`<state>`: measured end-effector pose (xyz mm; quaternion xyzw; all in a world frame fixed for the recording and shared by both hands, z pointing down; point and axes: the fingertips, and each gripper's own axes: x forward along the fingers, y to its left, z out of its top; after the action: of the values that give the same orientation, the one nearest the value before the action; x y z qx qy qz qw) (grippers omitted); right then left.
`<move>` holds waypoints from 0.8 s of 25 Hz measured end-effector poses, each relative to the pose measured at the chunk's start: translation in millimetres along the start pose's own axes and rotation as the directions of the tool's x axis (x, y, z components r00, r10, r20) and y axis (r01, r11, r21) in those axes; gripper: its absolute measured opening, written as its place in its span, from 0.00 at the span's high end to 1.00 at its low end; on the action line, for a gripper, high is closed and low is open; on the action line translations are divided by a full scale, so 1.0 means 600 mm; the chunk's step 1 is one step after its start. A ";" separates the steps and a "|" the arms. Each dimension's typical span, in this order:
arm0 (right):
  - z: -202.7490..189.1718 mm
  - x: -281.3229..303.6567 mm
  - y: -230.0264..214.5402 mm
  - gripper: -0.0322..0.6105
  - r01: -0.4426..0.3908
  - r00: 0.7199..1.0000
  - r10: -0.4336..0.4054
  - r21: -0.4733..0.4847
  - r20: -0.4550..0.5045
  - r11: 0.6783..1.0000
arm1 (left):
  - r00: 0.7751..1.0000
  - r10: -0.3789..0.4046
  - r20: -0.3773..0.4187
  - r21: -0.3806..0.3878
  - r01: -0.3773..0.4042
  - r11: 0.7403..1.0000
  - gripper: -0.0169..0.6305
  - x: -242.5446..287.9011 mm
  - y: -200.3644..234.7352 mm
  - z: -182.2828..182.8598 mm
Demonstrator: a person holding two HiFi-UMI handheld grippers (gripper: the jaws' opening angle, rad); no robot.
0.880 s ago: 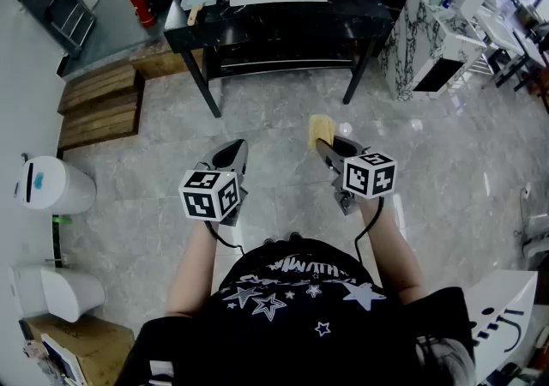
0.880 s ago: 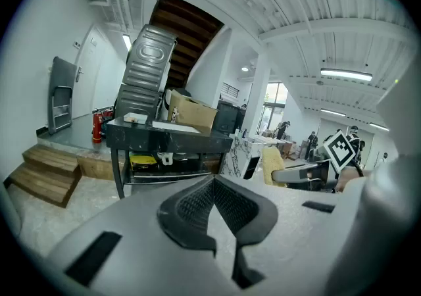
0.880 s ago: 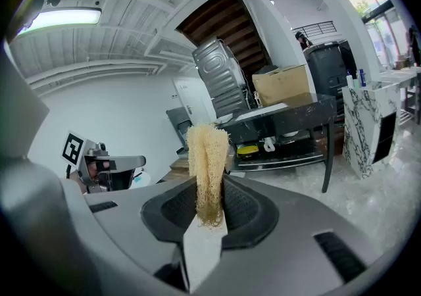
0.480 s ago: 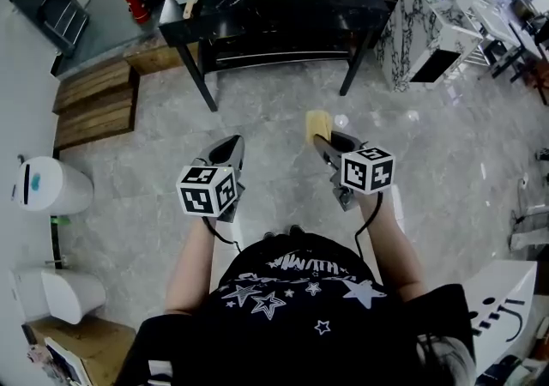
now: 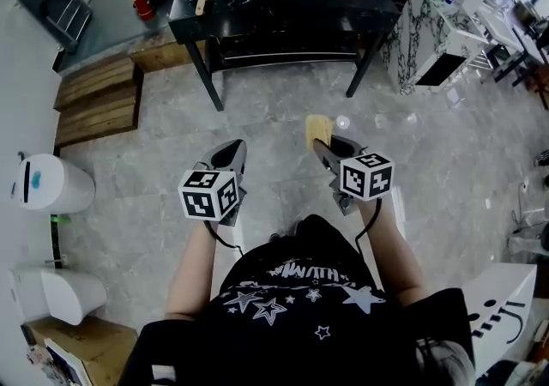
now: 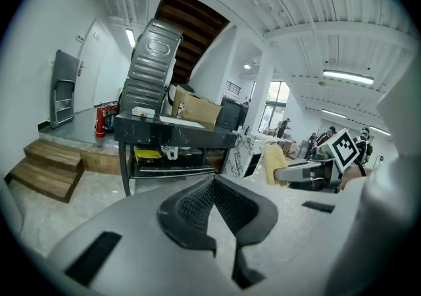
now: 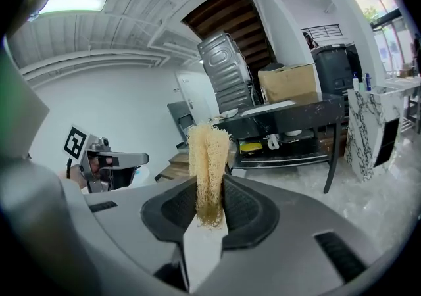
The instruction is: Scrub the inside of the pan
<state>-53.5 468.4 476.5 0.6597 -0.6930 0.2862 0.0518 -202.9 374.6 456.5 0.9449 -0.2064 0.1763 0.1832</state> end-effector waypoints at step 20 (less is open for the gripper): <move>0.198 0.346 -0.105 0.81 -0.201 0.979 0.194 -0.131 -0.065 0.971 | 0.975 0.182 0.129 0.043 -0.188 0.981 0.96 0.204 0.213 0.191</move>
<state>16.2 231.9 491.9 0.5748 -0.7716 0.2584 0.0861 -126.9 178.5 441.5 0.9353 -0.2996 0.1388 0.1269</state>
